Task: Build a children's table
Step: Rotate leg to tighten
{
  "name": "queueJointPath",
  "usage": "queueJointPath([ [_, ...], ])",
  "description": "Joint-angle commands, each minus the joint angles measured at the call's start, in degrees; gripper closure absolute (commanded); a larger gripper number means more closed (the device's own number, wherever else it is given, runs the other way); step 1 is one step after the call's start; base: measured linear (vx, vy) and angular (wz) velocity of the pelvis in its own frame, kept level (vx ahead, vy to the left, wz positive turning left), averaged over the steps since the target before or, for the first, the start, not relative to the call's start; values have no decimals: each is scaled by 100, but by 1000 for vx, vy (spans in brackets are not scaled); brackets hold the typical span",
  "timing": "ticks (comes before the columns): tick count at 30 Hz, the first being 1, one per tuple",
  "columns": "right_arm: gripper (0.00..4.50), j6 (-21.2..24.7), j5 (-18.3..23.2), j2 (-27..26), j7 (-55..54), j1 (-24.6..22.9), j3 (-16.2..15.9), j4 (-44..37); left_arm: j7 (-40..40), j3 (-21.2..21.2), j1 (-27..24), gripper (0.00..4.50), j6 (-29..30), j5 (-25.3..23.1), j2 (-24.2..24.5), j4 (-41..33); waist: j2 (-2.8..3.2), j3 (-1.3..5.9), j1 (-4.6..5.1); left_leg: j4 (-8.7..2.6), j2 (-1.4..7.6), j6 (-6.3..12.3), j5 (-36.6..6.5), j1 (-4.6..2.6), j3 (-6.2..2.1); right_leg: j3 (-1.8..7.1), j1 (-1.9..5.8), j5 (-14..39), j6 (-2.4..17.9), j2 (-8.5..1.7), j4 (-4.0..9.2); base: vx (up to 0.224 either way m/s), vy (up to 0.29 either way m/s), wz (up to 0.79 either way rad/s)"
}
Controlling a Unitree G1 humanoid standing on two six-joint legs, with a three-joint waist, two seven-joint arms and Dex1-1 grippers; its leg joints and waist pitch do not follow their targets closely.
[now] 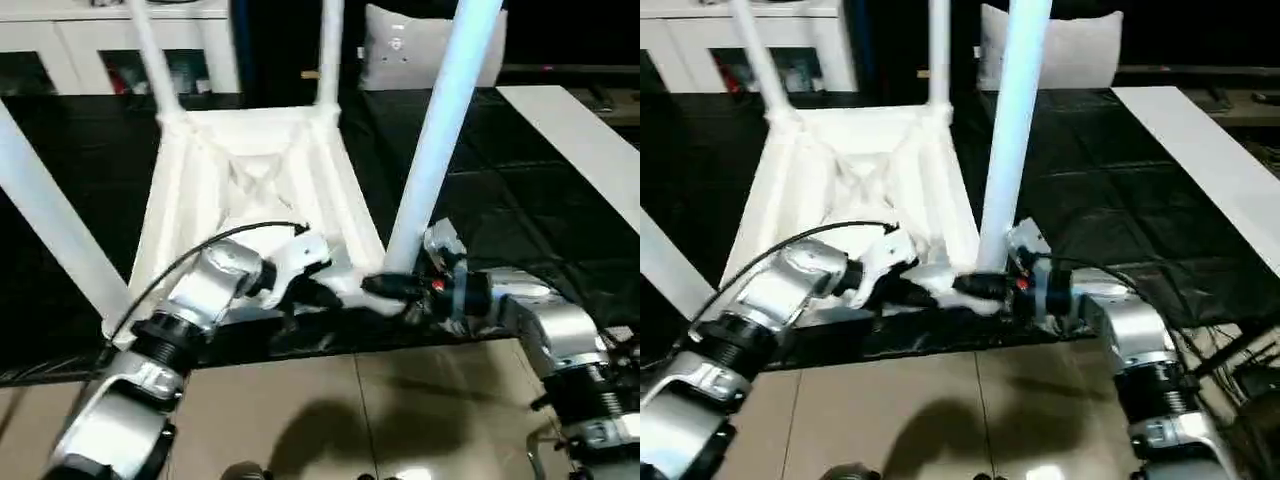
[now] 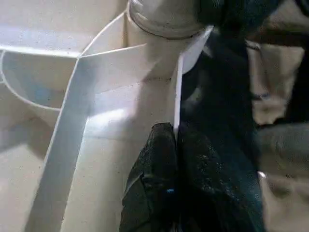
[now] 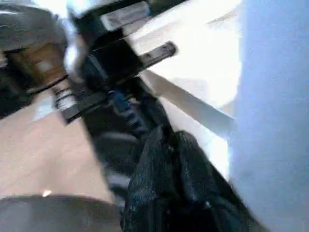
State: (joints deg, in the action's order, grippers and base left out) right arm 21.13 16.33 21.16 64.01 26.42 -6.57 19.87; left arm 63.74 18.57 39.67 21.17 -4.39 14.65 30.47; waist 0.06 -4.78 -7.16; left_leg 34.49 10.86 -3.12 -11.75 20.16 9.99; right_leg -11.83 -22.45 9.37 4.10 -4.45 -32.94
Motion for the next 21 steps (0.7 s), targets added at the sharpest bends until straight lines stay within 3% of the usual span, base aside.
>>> queueJointPath([
  [1, 447, -155, -97, -66, -194, -41, 6, -19, -166, -70, 51, 450, 42, 80, -106, -47, -81, 442, 7, -364, 292, 400, -504, 20, -146, 469, 396, 2172, -192, -620, 562, 0, 0, 0],
  [3, 447, -194, 1, -56, 16, -37, -15, -33, -268, 10, 82, 450, -163, -74, -32, 64, -75, 459, 34, -352, 284, 479, -420, 46, -148, 479, 409, 1990, -200, -608, 534, 0, 0, 0],
  [4, 447, -140, 87, 21, 186, -70, -11, -94, -252, 41, 88, 450, -254, -118, 24, 102, -41, 463, 26, -346, 287, 563, -392, 53, -156, 477, 409, 1862, -201, -593, 523, 0, 0, 0],
  [6, 431, -128, 146, 182, 347, -125, 5, -165, -173, 85, 85, 450, -388, -151, 126, 133, -53, 463, 39, -345, 339, 655, -320, 53, -171, 487, 384, 1573, -121, -588, 477, 0, 0, 0],
  [8, 418, -237, 81, 389, 536, -156, -5, -115, -10, 145, 57, 450, -515, -178, 232, 100, -31, 455, 29, -344, 327, 644, -390, 50, -165, 487, 389, 1638, -88, -603, 492, 0, 0, 0],
  [14, 359, -576, 54, 836, 905, -163, 166, 84, 593, 405, -67, 450, -1052, -185, 577, -60, -49, 437, 39, -354, 298, 551, -584, 26, -149, 472, 385, 2026, -191, -585, 547, 0, 0, 0],
  [21, 301, -985, -92, 1134, 1118, 8, 121, 434, 1001, 549, -61, 450, -1387, -135, 749, -103, -50, 471, -9, -332, 350, 688, -338, 43, -151, 501, 382, 1513, 119, -592, 435, 0, 0, 0],
])
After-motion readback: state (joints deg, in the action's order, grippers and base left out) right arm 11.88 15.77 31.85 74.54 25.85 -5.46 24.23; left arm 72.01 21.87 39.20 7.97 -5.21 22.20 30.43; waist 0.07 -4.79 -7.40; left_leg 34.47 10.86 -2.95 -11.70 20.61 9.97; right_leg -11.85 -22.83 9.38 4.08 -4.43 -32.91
